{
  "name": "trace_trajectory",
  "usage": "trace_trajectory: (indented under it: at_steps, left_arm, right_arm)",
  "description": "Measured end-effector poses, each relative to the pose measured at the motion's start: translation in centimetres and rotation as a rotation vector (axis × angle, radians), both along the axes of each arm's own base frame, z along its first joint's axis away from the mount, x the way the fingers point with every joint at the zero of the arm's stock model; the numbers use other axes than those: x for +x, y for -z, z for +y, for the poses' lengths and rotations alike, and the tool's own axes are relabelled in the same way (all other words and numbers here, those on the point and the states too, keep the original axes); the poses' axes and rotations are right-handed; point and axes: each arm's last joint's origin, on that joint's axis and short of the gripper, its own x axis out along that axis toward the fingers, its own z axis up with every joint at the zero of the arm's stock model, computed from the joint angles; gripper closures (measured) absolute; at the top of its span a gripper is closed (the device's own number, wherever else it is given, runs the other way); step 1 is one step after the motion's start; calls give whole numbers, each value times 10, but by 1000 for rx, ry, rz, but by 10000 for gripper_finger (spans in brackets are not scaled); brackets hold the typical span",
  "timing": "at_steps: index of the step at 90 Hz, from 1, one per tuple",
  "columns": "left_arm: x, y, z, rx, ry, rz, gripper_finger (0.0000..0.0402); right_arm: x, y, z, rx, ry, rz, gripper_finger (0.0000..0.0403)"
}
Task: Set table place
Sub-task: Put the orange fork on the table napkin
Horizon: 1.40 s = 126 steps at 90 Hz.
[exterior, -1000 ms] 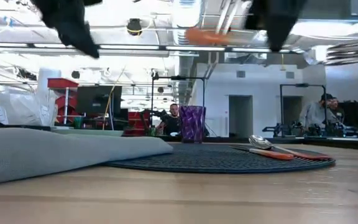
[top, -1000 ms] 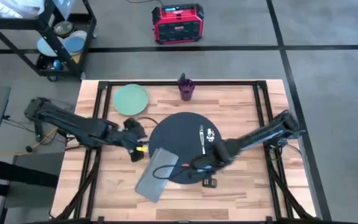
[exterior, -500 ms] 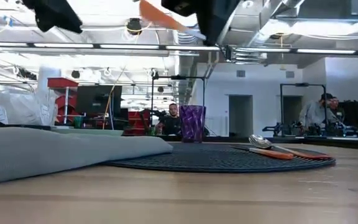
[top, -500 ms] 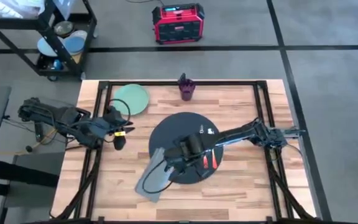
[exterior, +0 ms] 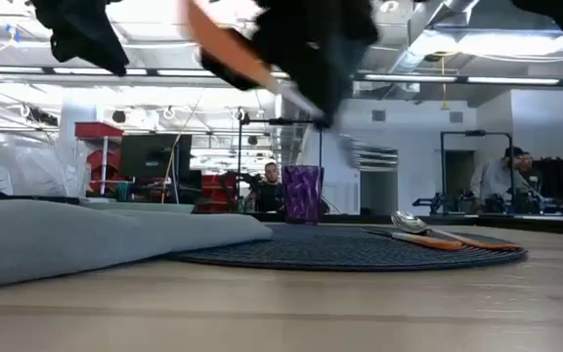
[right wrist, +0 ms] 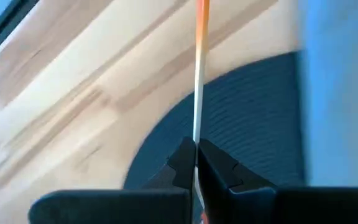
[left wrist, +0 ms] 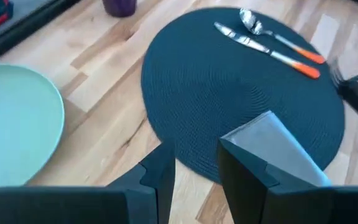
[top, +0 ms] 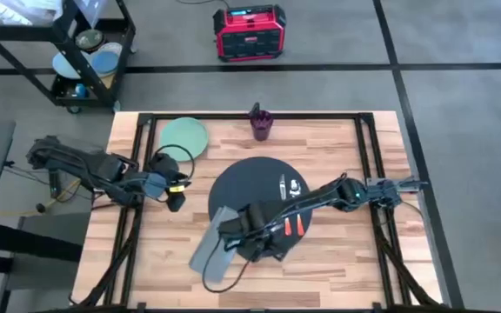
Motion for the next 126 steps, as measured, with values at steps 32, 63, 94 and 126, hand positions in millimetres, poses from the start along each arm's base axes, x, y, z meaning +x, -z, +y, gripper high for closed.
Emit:
trace_trajectory:
  at_steps: [32,63,94,126]
  left_arm:
    - [37,28,-14,14,81,167,299]
    - [52,36,-19,-1,93,163,299]
    - [55,34,-20,-11,93,120,299]
    - [54,35,-20,-39,55,122,299]
  right_arm:
    - [27,-7,12,245,245,-145,403]
    - [29,24,-3,294,377,89,403]
    - [27,41,5,278,418,174,403]
    - [39,40,-22,219,555,99,388]
